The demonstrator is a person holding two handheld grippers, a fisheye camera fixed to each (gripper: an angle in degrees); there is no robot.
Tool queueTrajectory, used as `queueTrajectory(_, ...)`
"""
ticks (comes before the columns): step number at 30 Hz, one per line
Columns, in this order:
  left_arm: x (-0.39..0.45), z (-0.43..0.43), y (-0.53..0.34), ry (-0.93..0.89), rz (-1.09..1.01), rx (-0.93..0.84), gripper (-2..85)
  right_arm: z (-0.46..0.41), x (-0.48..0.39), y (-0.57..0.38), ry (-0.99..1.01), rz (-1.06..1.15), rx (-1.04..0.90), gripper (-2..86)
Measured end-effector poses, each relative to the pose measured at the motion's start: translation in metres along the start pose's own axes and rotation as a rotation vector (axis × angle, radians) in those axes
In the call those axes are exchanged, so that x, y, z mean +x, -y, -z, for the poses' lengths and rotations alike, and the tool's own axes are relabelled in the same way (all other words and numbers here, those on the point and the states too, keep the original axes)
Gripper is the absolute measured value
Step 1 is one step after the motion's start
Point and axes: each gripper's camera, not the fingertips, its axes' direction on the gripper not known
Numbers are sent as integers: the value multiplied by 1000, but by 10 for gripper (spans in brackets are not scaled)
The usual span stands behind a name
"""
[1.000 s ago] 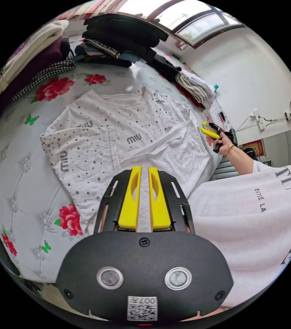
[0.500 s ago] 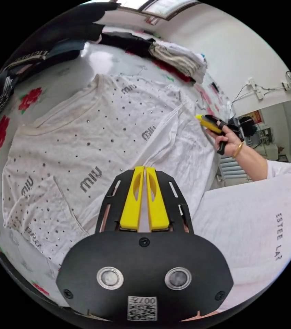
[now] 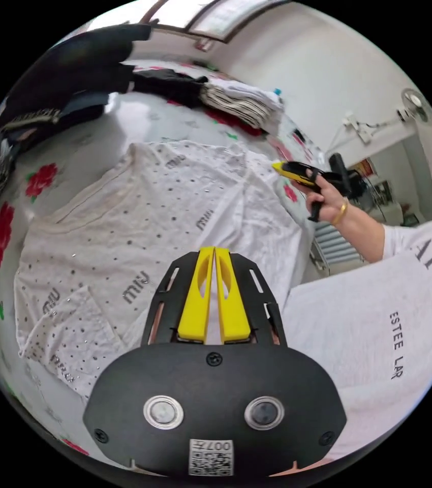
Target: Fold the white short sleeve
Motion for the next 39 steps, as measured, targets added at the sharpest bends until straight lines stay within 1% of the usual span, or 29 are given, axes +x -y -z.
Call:
queueTrajectory(3,21,-30,10,-43,-113,-89,-10,-10,14,-17,48,-150,38,-1)
queueTrajectory(4,23,-44,14,-30,-125,-122,-10,-14,21,-23,35,-216,47,-1)
queueTrajectory(5,23,-50,16,-16,-120,-138,-10,-19,24,-29,-11,-272,36,-1)
queueTrajectory(7,12,-74,23,67,-45,-234,-10,-28,24,-35,4,-311,23,-1)
queueTrajectory(9,5,-76,28,55,-22,-223,-10,-30,7,-38,30,-279,49,-1)
queueTrajectory(10,2,-75,30,73,-14,-222,-10,-31,-18,-37,25,-180,62,-1)
queueTrajectory(11,0,-74,31,86,-15,-221,-10,-32,-54,-37,-22,-32,61,-1)
queueTrajectory(12,-3,-72,33,104,-16,-216,-10,-34,-75,-38,-56,63,54,-1)
queueTrajectory(14,-9,-72,36,99,-7,-213,-10,-60,-172,-62,-232,539,-27,-1)
queueTrajectory(15,-14,-73,37,96,8,-216,-10,-70,-194,-73,-270,656,-54,-1)
queueTrajectory(16,-17,-75,37,100,20,-219,-10,-91,-229,-98,-321,859,-108,-1)
queueTrajectory(17,-19,-76,37,101,24,-220,-10,-116,-255,-124,-337,1015,-177,-1)
queueTrajectory(18,-21,-77,36,98,30,-214,-10,-129,-264,-136,-339,1079,-216,-1)
queueTrajectory(20,-25,-77,35,94,45,-205,-10,-183,-286,-183,-388,1268,-344,-1)
queueTrajectory(22,-29,-78,35,88,61,-201,-10,-221,-289,-207,-414,1318,-431,-1)
queueTrajectory(23,-29,-78,35,88,63,-202,-10,-243,-289,-217,-417,1319,-486,1)
queueTrajectory(26,-33,-78,33,94,64,-209,-10,-275,-291,-230,-399,1281,-552,6)
queueTrajectory(29,-39,-77,30,94,69,-207,-10,-282,-297,-237,-319,1250,-558,16)
queueTrajectory(33,-49,-76,26,60,100,-195,-10,-282,-296,-239,-306,1212,-533,27)
queueTrajectory(36,-46,-64,27,62,68,-155,-9,-261,-283,-219,-260,1036,-435,32)
queueTrajectory(38,-44,-52,31,53,41,-113,-8,-241,-256,-202,-219,848,-364,35)
queueTrajectory(39,-45,-45,36,51,23,-86,-6,-238,-249,-200,-216,816,-356,35)
